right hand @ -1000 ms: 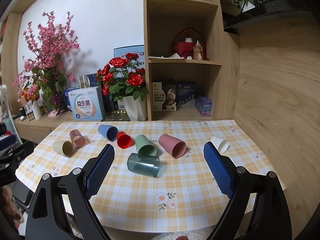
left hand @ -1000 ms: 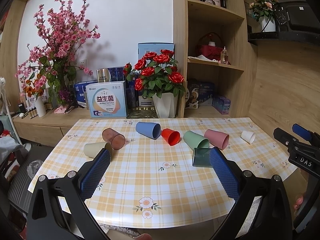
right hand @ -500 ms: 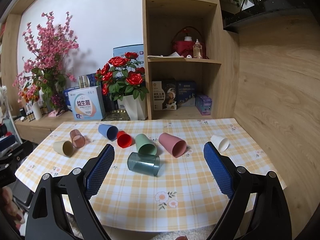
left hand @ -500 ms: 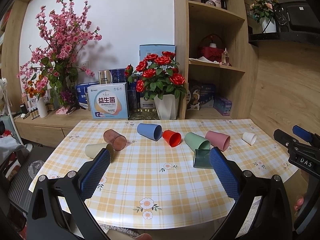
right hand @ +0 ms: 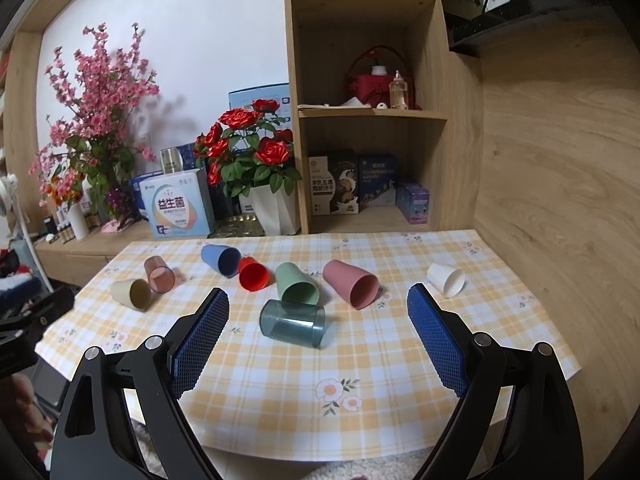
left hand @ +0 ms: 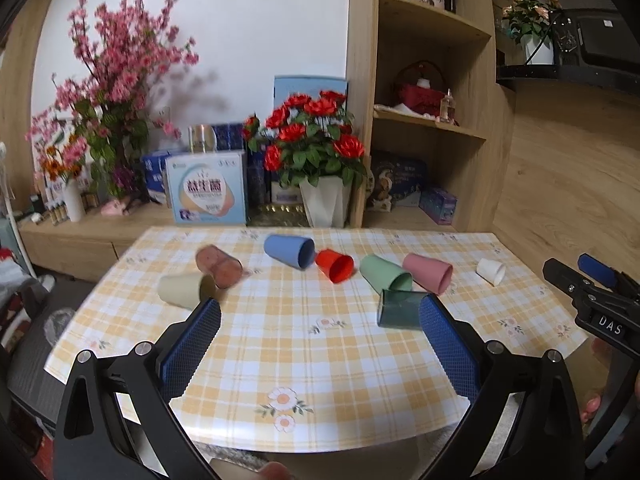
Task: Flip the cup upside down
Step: 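Move the left tool to the translucent brown cup and grasp it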
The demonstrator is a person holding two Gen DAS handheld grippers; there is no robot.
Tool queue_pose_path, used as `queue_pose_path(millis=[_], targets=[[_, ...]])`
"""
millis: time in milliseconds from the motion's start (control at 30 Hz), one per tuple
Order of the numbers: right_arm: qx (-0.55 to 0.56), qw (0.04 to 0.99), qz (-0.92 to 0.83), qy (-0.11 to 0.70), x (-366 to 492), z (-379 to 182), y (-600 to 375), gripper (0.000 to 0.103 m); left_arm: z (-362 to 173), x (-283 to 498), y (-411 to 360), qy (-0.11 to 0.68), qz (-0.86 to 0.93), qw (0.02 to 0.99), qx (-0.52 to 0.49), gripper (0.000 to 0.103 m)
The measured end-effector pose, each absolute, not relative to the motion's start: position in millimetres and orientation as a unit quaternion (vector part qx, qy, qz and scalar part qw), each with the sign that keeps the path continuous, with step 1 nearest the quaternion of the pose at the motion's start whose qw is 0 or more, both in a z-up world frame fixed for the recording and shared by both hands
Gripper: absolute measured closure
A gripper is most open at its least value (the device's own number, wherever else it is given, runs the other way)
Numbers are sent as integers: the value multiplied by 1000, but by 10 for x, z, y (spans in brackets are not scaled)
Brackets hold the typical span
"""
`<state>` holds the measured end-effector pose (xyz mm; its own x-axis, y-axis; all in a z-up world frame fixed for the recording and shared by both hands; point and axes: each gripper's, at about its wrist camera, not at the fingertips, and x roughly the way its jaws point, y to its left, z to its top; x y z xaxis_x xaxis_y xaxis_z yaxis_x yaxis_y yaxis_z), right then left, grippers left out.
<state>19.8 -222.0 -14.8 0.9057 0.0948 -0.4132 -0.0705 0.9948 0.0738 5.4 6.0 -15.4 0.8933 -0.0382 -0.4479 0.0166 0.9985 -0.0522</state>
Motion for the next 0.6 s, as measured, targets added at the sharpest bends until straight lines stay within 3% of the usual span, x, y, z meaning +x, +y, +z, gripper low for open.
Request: queue_pose_path(millis=[333,600], targets=[[67,966,53,246,673,-356,-2462,15,-419,425,461,294,23,955,-27,6],[72,941,56,325,1272,-704,-2580,15,-636,803,1005,348,103,931,-52,6]])
